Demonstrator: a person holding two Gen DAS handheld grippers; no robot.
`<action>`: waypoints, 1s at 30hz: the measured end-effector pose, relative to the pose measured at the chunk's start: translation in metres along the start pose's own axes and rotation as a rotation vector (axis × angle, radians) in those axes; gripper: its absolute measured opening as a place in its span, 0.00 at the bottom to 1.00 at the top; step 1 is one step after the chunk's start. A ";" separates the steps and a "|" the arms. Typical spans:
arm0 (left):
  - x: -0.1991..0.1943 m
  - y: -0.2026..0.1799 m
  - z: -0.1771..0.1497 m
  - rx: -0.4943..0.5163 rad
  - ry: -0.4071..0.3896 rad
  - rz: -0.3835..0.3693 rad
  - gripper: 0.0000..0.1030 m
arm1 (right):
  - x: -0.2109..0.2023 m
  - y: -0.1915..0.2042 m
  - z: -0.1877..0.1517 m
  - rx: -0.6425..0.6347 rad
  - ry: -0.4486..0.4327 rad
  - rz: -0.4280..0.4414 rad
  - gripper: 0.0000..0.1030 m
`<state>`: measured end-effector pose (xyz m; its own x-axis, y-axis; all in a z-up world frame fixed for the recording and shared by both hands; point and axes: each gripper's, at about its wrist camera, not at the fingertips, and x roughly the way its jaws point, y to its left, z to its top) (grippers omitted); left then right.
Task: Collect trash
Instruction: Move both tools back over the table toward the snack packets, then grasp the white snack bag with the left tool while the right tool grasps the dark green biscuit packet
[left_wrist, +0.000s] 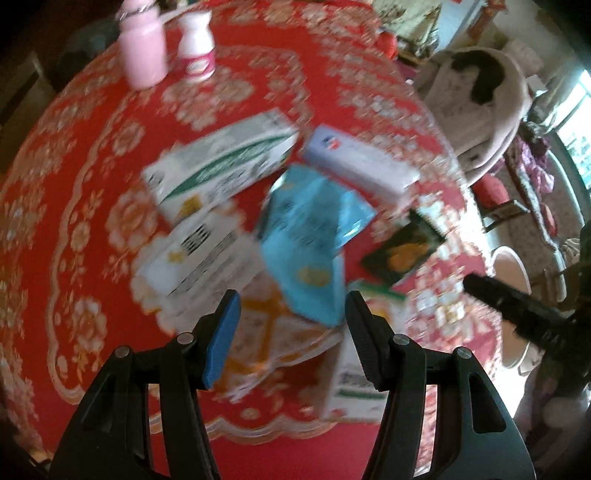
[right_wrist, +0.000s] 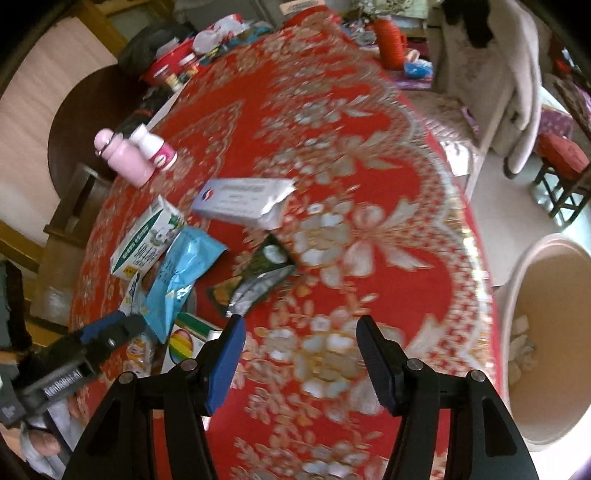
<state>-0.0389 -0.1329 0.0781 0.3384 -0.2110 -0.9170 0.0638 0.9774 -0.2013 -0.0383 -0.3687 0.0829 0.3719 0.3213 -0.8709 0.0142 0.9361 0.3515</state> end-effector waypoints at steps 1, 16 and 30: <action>0.002 0.007 -0.003 -0.011 0.012 0.007 0.56 | 0.004 0.003 0.001 0.004 0.005 0.005 0.58; -0.026 0.078 -0.025 -0.136 -0.007 -0.045 0.56 | 0.064 0.049 0.032 -0.099 0.038 -0.074 0.59; -0.007 0.083 -0.016 -0.171 0.014 -0.092 0.59 | 0.065 0.048 0.033 -0.105 0.025 -0.065 0.55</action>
<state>-0.0511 -0.0506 0.0623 0.3255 -0.3007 -0.8964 -0.0671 0.9383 -0.3391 0.0175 -0.3073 0.0547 0.3499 0.2621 -0.8994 -0.0600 0.9644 0.2577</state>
